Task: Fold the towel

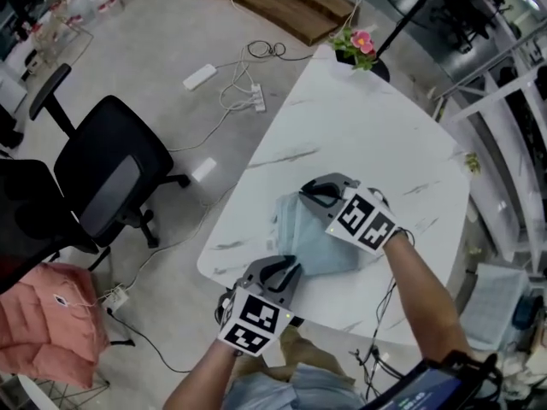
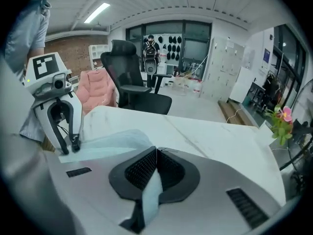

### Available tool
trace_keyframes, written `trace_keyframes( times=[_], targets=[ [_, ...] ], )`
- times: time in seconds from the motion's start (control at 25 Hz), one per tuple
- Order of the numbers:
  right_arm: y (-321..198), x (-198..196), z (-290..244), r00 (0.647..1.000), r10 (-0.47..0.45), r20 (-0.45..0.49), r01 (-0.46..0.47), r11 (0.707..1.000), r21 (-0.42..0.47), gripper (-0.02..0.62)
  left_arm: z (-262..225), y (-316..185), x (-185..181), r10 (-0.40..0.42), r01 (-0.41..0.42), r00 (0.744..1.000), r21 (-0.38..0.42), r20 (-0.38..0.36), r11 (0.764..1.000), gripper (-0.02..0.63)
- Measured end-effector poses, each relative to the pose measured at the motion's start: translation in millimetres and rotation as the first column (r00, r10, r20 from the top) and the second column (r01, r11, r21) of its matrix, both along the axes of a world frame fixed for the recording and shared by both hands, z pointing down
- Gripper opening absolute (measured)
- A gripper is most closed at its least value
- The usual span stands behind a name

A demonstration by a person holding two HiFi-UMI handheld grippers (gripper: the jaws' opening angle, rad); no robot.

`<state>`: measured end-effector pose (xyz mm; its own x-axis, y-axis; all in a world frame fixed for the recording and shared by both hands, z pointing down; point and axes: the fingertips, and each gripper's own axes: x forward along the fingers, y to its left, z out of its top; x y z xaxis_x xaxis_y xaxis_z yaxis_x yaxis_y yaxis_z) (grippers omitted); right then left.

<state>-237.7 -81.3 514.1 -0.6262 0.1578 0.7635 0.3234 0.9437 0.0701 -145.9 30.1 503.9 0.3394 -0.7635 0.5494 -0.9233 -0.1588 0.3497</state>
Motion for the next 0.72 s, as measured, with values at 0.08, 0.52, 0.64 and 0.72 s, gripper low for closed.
trace_keyframes(
  times=[0.08,0.52,0.64,0.72],
  targets=[
    [0,-1,6,1.0,-0.002,-0.028,0.002,1.0,-0.01,0.017,4,0,0,0.005,-0.005,1.0,-0.004,-0.005,1.0,0.058],
    [-4,-4,-13,0.996,0.074,0.055,-0.07,0.995,-0.076,0.062,-13,0,-15,-0.058,0.059,0.996,0.019,-0.071,0.998,0.092],
    [-14,1,-52,0.979,0.139,0.146,-0.122,0.985,-0.12,0.084,-35,11,-31,-0.107,0.109,0.993,0.049,-0.047,0.993,0.11],
    [-18,9,-80,0.962,0.18,0.203,-0.156,0.979,-0.132,0.084,-55,19,-40,-0.148,0.15,0.989,0.07,-0.026,0.986,0.11]
  ],
)
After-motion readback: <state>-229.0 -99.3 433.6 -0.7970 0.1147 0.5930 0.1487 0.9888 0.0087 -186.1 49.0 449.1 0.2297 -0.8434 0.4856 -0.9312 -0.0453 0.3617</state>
